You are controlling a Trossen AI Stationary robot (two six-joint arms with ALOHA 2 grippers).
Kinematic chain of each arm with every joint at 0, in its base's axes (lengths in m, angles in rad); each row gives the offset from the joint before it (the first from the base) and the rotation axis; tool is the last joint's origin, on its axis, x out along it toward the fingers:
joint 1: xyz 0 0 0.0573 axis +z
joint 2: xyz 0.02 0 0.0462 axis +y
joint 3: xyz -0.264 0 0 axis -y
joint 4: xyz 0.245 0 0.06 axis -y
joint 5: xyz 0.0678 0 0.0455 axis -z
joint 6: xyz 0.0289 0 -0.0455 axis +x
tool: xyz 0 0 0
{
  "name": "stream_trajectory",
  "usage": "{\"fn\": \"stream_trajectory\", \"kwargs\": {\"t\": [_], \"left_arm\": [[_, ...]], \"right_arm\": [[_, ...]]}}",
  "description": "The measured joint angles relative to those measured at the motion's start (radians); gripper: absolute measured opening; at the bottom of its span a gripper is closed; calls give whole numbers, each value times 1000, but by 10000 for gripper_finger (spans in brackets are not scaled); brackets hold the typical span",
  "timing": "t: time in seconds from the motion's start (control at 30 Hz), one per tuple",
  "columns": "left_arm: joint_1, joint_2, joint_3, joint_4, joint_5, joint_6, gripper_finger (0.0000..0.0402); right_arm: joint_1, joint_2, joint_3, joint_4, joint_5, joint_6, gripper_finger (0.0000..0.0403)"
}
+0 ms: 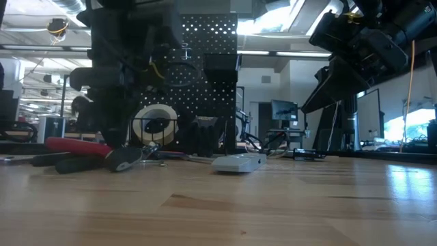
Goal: Hang tools onto peg board
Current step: Put the binder clip into the right black bin on the pegboard
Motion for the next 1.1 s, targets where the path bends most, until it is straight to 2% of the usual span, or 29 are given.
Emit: {"fn": "stream_trajectory", "kwargs": {"t": [0.17, 0.37, 0.83, 0.97, 1.1], "left_arm": [[0, 0, 0, -1, 0, 1, 6], [-2, 2, 27, -20, 10, 2, 5], [-3, 3, 226, -204, 5, 43, 5], [-2, -17, 279, -210, -11, 86, 2], [8, -59, 321, -204, -74, 133, 4]], "right_arm": [[0, 0, 0, 0, 0, 0, 101], [0, 0, 0, 0, 0, 0, 101], [0, 0, 0, -1, 0, 0, 101], [0, 0, 0, 0, 0, 0, 101], [0, 0, 0, -1, 0, 0, 101]]}}
